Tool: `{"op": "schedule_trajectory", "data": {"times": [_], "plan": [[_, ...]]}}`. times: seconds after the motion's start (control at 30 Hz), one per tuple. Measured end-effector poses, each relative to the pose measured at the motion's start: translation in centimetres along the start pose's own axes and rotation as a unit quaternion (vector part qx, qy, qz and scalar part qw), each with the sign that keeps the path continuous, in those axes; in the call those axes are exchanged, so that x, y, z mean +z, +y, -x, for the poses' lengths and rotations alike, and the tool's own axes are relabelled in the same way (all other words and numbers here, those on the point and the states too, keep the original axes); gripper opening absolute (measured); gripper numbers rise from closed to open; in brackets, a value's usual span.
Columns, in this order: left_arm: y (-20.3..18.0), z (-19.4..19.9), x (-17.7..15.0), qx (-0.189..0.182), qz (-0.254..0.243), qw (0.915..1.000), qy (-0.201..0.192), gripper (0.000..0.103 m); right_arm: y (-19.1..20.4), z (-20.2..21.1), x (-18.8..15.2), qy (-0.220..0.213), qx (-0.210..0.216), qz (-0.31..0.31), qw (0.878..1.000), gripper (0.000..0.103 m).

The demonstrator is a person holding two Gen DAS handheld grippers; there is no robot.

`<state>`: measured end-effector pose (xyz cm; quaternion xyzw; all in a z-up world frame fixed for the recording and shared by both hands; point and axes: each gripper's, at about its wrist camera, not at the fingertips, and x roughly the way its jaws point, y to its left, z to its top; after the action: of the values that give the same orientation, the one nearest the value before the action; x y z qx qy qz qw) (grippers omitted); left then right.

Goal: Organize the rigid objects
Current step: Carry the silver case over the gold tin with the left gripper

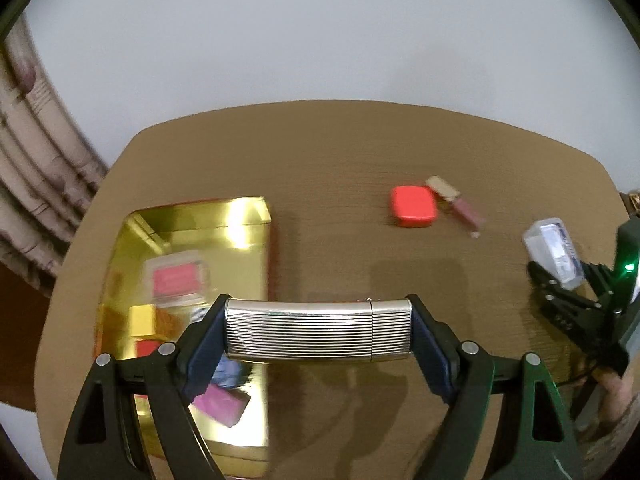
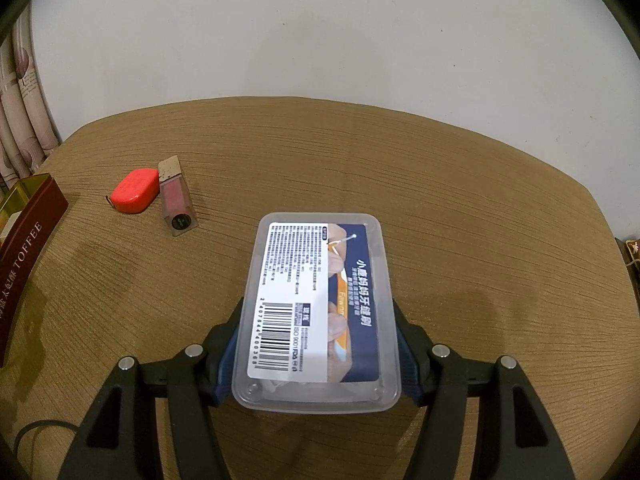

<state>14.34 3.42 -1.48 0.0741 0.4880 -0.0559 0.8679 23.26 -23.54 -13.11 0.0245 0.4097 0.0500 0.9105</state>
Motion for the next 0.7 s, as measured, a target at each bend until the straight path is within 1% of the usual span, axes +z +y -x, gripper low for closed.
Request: {"op": "schedule_trajectory", "data": {"times": [0.23,0.33,0.43,0.57,0.7], "plan": [[6.0,-0.3,-0.6,0.031,0.047,0.9984,0.005,0.08,0.0,0.0,0.0,0.0,0.0,0.0,1.0,0.065],[8.8,-0.4,-1.1,0.051,0.066,0.9965,0.007,0.08,0.1,0.0,0.0,0.0,0.0,0.0,1.0,0.065],[10.8,-1.2,-1.7,0.058,0.082,0.9949,0.013,0.08,0.0,0.0,0.0,0.0,0.0,0.0,1.0,0.065],[12.3,-2.2,-2.8,0.061,0.091,0.9935,0.031,0.08,0.0,0.0,0.0,0.0,0.0,0.0,1.0,0.065],[13.0,-3.3,-4.0,0.055,0.087,0.9935,0.047,0.08,0.1,0.0,0.0,0.0,0.0,0.0,1.0,0.065]]}}
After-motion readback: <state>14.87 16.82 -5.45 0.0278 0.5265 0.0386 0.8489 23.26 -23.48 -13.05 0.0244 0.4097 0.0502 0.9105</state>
